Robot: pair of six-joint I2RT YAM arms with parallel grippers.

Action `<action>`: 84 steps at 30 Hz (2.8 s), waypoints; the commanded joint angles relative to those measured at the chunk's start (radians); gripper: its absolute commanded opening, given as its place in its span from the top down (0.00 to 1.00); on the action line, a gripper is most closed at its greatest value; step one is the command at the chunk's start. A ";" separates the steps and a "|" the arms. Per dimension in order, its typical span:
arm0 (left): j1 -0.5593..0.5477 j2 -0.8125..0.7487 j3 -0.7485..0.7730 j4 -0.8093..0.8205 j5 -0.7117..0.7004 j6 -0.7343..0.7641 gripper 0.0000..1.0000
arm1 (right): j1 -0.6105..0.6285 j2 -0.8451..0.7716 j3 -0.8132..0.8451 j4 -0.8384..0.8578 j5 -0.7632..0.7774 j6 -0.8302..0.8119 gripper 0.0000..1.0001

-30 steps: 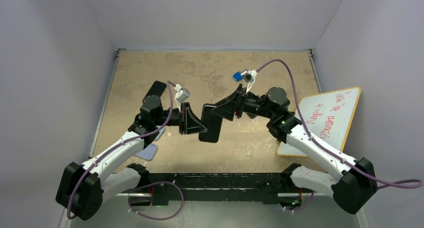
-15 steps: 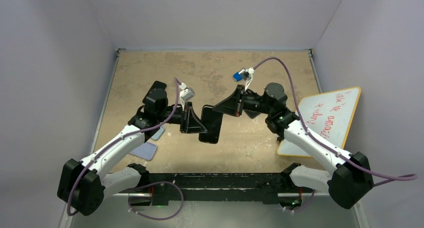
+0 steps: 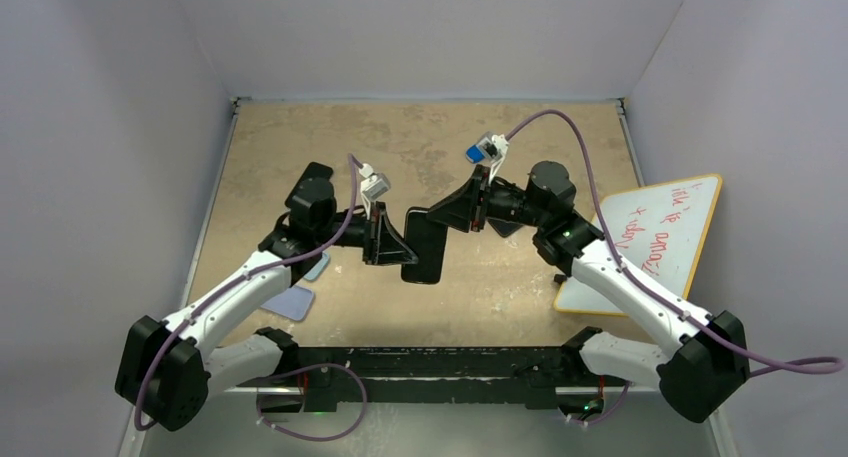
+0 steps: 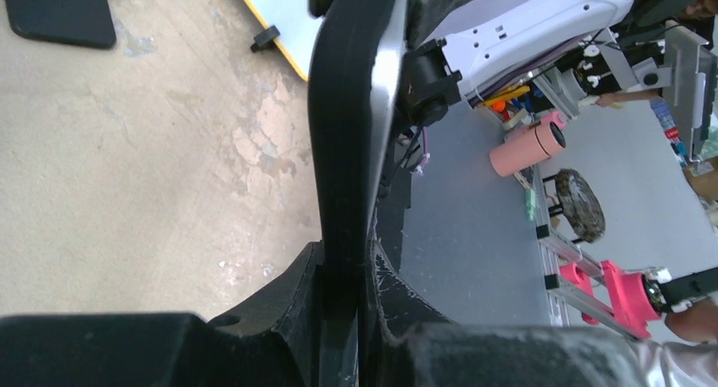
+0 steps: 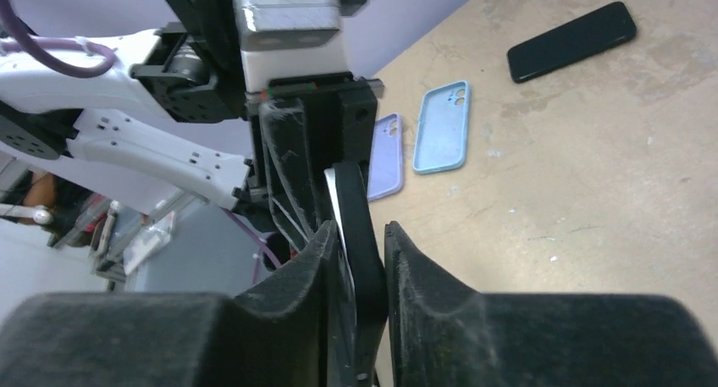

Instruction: Put the phone into the phone case

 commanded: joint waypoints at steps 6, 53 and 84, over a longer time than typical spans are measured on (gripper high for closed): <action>0.015 -0.103 -0.061 0.348 -0.063 -0.108 1.00 | 0.019 -0.012 -0.002 0.075 -0.135 0.068 0.62; 0.070 -0.089 0.033 0.195 -0.135 -0.035 1.00 | 0.019 0.028 -0.044 0.098 -0.128 0.090 1.00; 0.069 -0.318 0.058 -0.407 -0.714 0.308 0.13 | -0.111 0.639 0.202 0.013 0.015 -0.005 1.00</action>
